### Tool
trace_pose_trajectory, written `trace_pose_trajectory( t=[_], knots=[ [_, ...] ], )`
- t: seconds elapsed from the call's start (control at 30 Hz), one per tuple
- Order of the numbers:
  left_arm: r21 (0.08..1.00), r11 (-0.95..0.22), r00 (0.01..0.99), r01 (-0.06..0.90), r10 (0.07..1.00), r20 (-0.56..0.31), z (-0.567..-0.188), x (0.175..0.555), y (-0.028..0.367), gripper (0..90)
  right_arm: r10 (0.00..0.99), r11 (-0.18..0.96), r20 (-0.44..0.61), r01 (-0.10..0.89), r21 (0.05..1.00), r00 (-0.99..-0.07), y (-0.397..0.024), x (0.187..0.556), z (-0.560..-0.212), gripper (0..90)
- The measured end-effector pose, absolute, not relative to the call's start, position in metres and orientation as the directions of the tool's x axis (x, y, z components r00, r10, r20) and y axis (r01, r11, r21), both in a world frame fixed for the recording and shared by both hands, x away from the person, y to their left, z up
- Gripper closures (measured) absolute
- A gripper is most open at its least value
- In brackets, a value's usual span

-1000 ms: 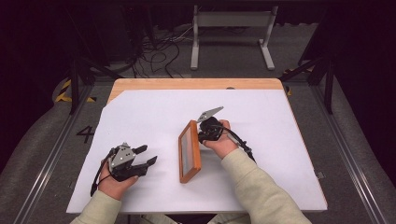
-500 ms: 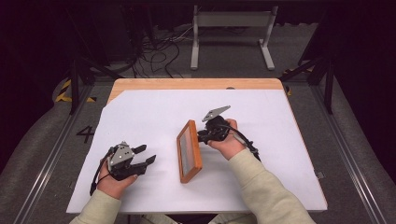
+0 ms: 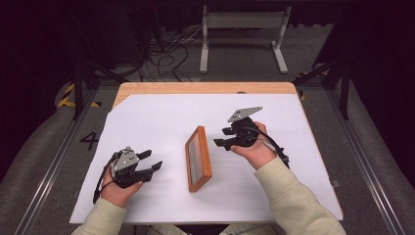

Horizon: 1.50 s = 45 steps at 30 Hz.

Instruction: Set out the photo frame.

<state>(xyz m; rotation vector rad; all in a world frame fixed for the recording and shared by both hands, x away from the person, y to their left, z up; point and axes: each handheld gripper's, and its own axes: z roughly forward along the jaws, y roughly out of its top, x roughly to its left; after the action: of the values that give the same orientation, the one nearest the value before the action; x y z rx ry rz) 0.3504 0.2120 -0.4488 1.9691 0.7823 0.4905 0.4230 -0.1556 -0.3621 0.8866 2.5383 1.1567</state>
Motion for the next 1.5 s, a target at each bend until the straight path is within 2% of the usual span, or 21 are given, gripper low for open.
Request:
trace_pose_trajectory(
  t=[0.03,0.13,0.5,0.83,1.23,1.5],
  knots=[
    [0.872,-0.364,0.714,0.327,0.699,0.023,-0.449,0.35,0.212,40.9,0.607,0.51,0.052,0.439,0.74,-0.793,-0.155,0.419,-0.355,39.9],
    [0.872,-0.365,0.714,0.327,0.7,0.025,-0.449,0.351,0.212,40.5,0.608,0.514,0.065,0.454,0.727,-0.792,-0.151,0.413,-0.345,35.5],
    [0.871,-0.368,0.715,0.327,0.698,0.027,-0.449,0.35,0.212,40.4,0.608,0.509,0.096,0.48,0.715,-0.788,-0.134,0.398,-0.323,28.2],
    [0.869,-0.37,0.714,0.329,0.699,0.027,-0.45,0.35,0.212,40.4,0.605,0.561,0.124,0.532,0.634,-0.787,-0.109,0.402,-0.336,22.9],
    [0.87,-0.366,0.713,0.331,0.701,0.024,-0.451,0.35,0.213,40.4,0.613,0.588,0.172,0.591,0.553,-0.771,-0.089,0.412,-0.357,23.9],
    [0.869,-0.368,0.711,0.332,0.703,0.026,-0.45,0.349,0.214,40.4,0.606,0.605,0.2,0.609,0.513,-0.77,-0.078,0.415,-0.369,29.1]
  ],
)
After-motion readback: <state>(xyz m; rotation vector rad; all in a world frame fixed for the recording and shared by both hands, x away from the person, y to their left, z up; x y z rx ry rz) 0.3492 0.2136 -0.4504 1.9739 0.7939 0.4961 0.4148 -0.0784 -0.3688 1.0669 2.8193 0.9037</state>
